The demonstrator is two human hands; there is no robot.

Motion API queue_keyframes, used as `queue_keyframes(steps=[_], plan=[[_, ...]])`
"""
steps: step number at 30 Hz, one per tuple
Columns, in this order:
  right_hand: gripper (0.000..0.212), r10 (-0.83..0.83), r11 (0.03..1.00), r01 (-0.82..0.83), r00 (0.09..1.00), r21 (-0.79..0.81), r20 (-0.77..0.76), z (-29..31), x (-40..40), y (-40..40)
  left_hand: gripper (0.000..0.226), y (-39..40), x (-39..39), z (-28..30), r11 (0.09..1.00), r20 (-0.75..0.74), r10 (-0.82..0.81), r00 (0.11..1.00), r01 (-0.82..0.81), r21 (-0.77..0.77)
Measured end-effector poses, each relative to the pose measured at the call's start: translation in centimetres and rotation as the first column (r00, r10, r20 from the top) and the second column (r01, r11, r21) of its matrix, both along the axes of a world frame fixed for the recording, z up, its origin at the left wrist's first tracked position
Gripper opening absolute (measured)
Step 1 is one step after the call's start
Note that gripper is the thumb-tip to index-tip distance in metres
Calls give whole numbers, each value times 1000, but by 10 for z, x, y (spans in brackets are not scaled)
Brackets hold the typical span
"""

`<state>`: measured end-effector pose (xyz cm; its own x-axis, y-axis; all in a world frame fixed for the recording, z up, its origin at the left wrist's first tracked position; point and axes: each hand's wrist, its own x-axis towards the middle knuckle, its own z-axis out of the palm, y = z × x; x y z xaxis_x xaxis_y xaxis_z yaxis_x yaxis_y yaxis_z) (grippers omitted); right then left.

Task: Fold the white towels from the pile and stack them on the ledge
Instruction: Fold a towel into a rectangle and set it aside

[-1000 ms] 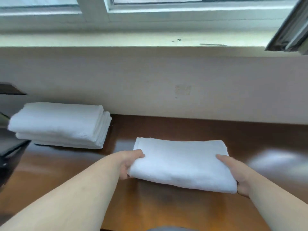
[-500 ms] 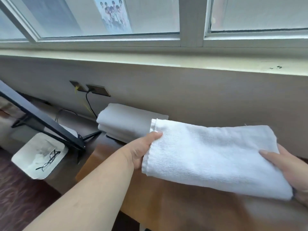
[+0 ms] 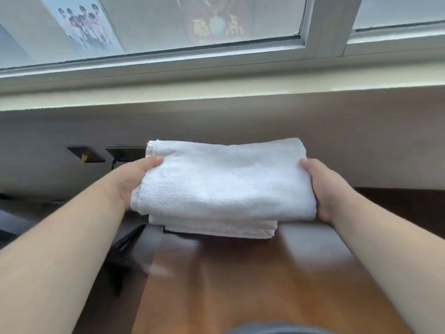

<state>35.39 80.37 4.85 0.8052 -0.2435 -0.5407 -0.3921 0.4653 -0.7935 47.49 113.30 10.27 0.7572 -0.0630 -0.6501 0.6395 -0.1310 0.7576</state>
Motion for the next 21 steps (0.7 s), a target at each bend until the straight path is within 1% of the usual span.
queue_keyframes(steps=[3,8,10,13,15,18,19,20,21], plan=[[26,-38,999,38,999,10,-5,-6,27,26,33,18,33,-9,996,46,-25,999,21,91],[39,-50,998,49,997,-28,-54,-33,46,44,48,28,53,-38,979,69,-47,997,32,201],[43,-40,999,37,994,-37,-99,-41,46,49,56,27,54,-53,969,61,-64,996,47,243],[40,-42,997,30,987,-75,-156,-47,44,53,68,21,53,-70,955,20,-77,997,68,288],[39,-69,994,55,986,-97,-149,-47,44,51,66,17,58,-75,952,44,-93,995,76,297],[43,-151,982,135,980,-131,-127,-52,45,46,64,13,71,-74,957,94,-101,990,71,280],[45,-153,979,130,978,-158,-142,-55,44,45,64,12,73,-75,953,97,-114,989,82,292],[49,-138,976,104,975,-191,-172,-58,43,45,64,11,74,-79,933,89,-151,984,112,343],[52,-116,971,64,969,-232,-218,-62,41,46,65,11,74,-83,888,71,-206,976,156,432]])
